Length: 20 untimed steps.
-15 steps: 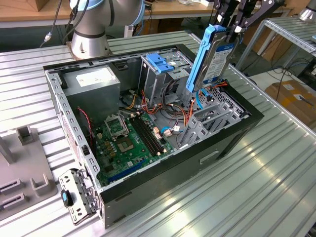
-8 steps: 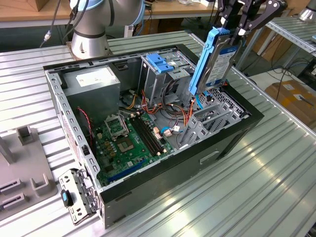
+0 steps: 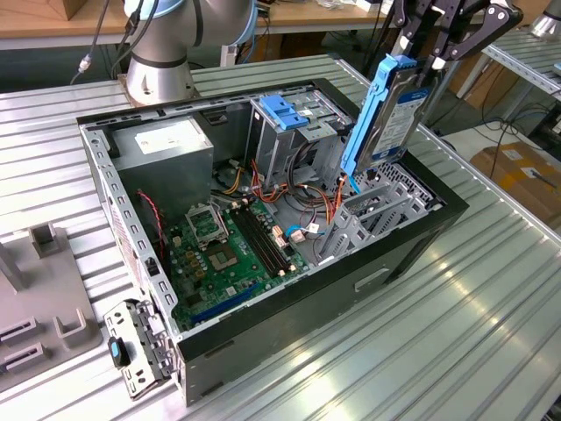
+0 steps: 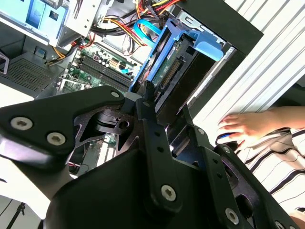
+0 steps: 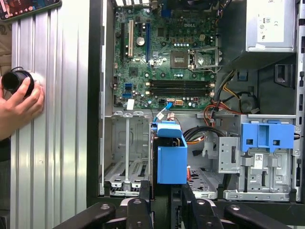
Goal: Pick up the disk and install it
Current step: 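Pick up the disk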
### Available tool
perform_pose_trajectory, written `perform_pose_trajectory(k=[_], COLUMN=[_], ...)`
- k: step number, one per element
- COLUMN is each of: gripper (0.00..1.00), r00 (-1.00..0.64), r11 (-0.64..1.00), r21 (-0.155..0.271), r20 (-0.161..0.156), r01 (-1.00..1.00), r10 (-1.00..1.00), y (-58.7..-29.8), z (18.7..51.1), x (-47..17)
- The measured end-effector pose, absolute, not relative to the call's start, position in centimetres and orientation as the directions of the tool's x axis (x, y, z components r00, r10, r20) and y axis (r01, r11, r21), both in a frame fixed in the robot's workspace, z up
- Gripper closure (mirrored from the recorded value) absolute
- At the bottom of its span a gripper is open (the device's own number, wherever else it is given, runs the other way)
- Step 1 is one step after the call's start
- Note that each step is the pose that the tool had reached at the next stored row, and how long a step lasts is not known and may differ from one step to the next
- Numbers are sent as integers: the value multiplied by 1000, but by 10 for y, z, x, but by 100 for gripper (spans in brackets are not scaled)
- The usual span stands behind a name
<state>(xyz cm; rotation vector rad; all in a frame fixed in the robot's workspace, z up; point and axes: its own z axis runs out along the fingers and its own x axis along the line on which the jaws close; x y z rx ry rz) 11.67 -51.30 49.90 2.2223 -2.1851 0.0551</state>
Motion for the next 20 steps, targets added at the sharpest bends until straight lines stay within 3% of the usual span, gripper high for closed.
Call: perform_pose_trajectory(k=[20], gripper=[65], r00=[17], r11=[-17], r21=[-7], r20=[42], r01=[-1000], r10=[-999], y=[-521], z=[499], x=[117])
